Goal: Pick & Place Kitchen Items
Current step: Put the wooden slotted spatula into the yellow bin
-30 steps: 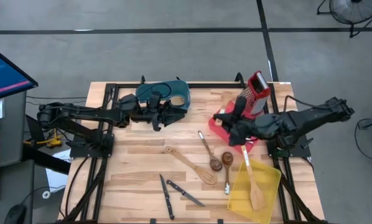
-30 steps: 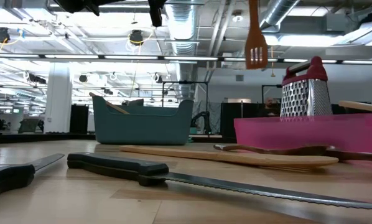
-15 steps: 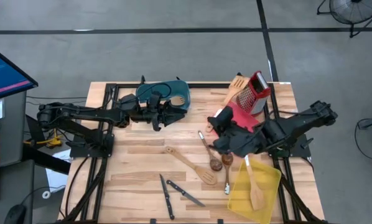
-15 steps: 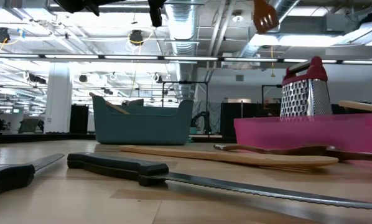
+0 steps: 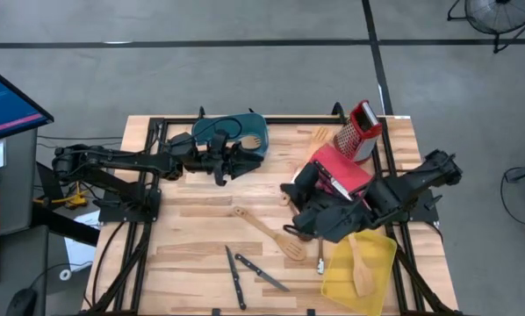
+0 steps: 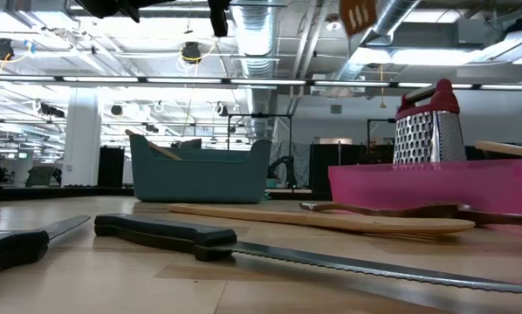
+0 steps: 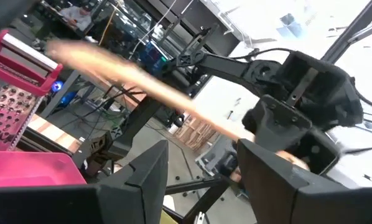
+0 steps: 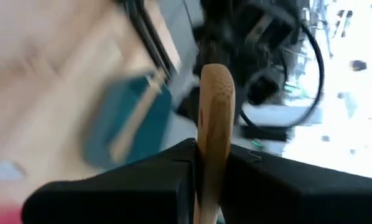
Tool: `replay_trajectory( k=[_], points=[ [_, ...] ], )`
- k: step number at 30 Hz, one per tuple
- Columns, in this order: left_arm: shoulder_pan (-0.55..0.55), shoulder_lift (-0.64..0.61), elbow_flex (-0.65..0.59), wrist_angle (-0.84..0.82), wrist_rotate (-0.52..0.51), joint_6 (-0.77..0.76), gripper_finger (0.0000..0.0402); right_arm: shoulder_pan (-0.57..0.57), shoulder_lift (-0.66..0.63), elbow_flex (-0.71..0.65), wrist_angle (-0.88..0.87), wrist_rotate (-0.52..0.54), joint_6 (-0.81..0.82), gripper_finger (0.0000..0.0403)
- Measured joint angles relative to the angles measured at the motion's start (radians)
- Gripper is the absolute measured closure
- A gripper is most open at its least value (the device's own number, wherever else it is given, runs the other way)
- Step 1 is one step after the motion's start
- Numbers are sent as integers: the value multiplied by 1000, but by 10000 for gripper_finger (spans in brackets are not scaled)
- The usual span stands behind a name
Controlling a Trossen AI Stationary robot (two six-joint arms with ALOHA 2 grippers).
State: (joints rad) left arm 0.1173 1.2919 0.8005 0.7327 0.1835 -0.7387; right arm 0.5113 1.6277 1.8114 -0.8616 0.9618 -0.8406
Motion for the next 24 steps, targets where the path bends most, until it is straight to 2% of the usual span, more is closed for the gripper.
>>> replay_trajectory(
  k=[5, 10, 14, 17, 22, 24],
  points=[
    [0, 0, 0, 0, 9, 1, 230, 14, -64, 0, 123, -141, 299, 371],
    [0, 0, 0, 0, 9, 25, 230, 25, -172, 0, 250, -396, 614, 371],
    [0, 0, 0, 0, 9, 32, 230, 25, -265, 0, 235, -509, 886, 371],
    [-1, 0, 0, 0, 27, 32, 230, 25, -316, 2, 123, -504, 1125, 371],
    [-1, 0, 0, 0, 52, 32, 230, 26, -337, 0, -320, -386, 1600, 371],
    [-1, 0, 0, 0, 57, 32, 230, 25, -326, -1, -455, -380, 1720, 371]
  ],
)
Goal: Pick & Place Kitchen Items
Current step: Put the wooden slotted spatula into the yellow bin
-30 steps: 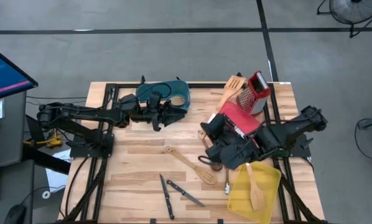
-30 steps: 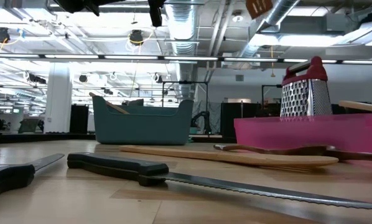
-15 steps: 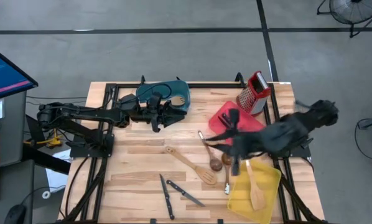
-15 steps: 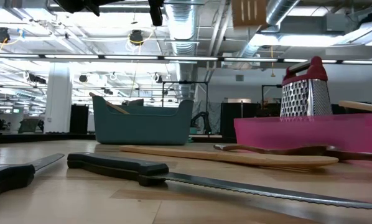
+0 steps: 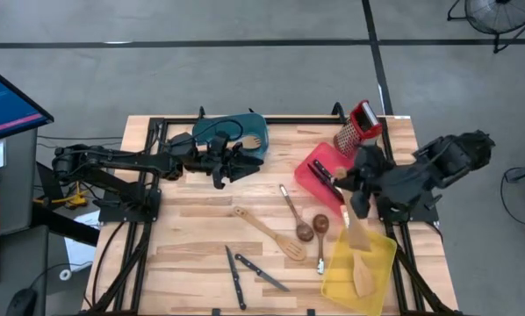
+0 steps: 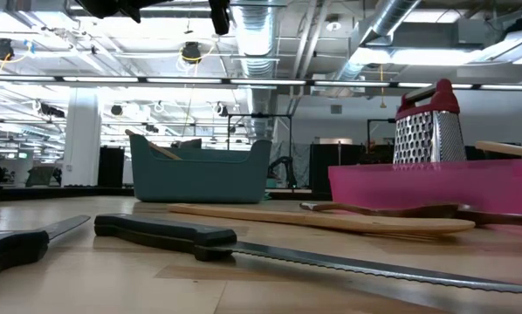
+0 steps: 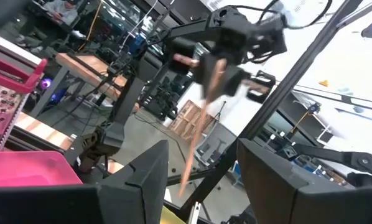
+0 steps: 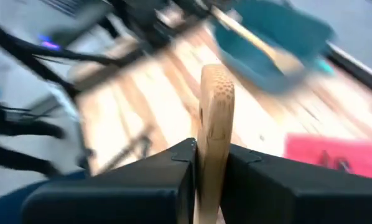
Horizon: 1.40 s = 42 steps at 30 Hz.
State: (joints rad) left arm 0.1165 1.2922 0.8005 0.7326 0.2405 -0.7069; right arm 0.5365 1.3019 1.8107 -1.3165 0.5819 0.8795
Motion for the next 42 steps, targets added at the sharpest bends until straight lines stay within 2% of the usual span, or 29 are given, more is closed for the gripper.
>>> replay_trajectory(
  k=[3, 8, 15, 19, 25, 32, 42],
  points=[
    [0, 0, 0, 0, 2, 0, 230, 25, 21, -4, -86, -3, 90, 371],
    [0, 0, 0, 0, 2, 0, 230, 65, -3, -112, -13, -58, 94, 371],
    [12, -62, 0, -22, 3, -4, 230, 79, -153, -460, 329, -143, 84, 371],
    [27, -150, 0, -105, 11, 44, 230, 78, -265, -679, 522, -147, 93, 371],
    [42, -307, 1, -252, -24, 148, 230, 102, -405, -926, 679, -145, 143, 371],
    [42, -402, 1, -377, -45, 232, 230, 121, -490, -1098, 741, -140, 230, 371],
    [42, -407, 1, -433, -47, 258, 230, 165, -540, -1257, 917, -137, 266, 371]
  ],
)
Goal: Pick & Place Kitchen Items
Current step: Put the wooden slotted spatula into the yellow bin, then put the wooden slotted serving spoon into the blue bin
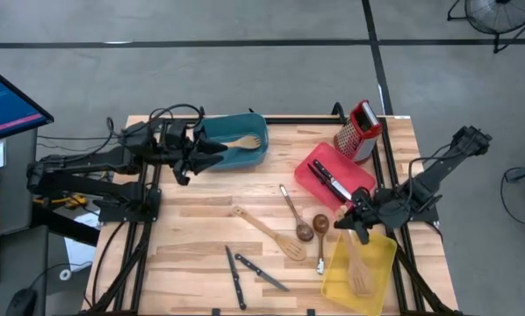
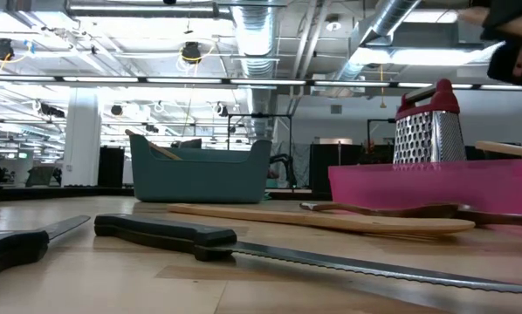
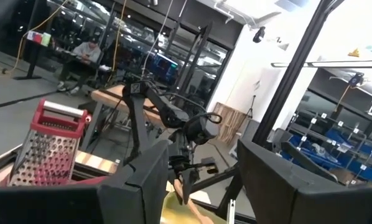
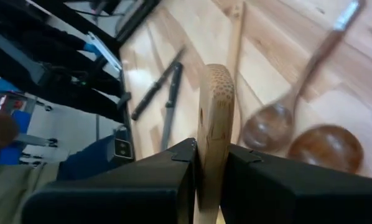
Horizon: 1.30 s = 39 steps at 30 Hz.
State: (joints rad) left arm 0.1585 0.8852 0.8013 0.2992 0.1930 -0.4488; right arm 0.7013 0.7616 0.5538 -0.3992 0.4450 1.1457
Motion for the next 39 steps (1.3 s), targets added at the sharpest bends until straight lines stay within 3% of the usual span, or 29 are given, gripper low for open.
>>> replay_trajectory(
  k=[21, 31, 39],
  points=[
    [-1, -6, -47, -35, -9, 0, 230, 3, -30, -166, 43, -2, 119, 368],
    [-15, -6, -47, -39, 47, 83, 228, -11, -29, -168, 24, 2, 71, 243],
    [-153, 37, -47, -94, 30, 383, 183, -36, -31, -121, -4, 1, 3, 181]
  ],
)
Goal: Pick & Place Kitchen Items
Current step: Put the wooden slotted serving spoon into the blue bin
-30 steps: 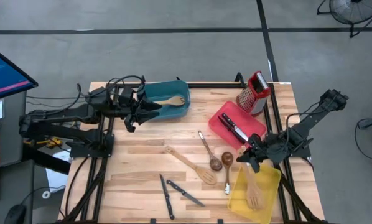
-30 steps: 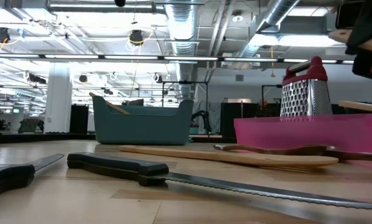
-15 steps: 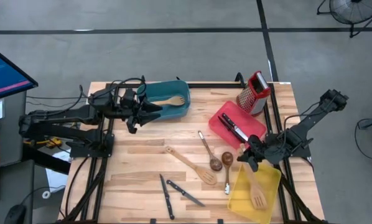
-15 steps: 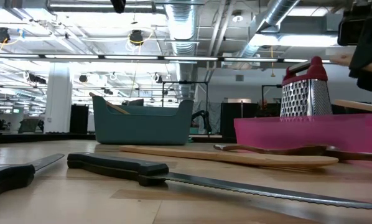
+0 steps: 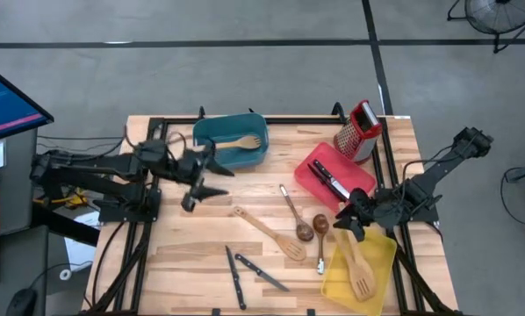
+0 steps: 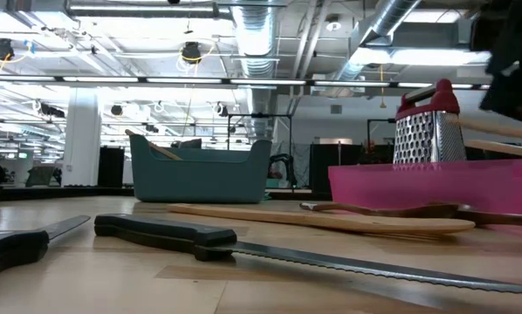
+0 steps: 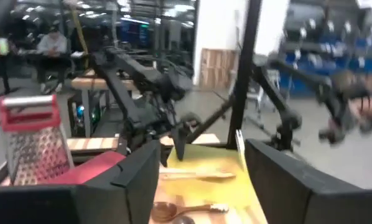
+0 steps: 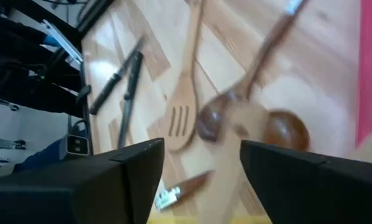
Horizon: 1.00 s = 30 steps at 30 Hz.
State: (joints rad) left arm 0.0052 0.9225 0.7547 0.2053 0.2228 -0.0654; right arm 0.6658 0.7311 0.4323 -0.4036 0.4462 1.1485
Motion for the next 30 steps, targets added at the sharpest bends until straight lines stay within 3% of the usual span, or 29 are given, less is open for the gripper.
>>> replay_trajectory(
  k=[7, 15, 24, 30],
  points=[
    [-123, 147, 1, -81, -114, 151, 137, -61, 1, 132, -51, 0, -166, 175],
    [-173, 417, 0, -92, -126, 250, 133, -101, 1, 242, -53, 0, -325, 177],
    [-167, 658, 0, 57, -92, 318, 133, -106, 4, 253, -55, 0, -347, 177],
    [-113, 757, 0, 112, 25, 330, 133, -106, 10, 253, -56, 0, -348, 177]
  ],
)
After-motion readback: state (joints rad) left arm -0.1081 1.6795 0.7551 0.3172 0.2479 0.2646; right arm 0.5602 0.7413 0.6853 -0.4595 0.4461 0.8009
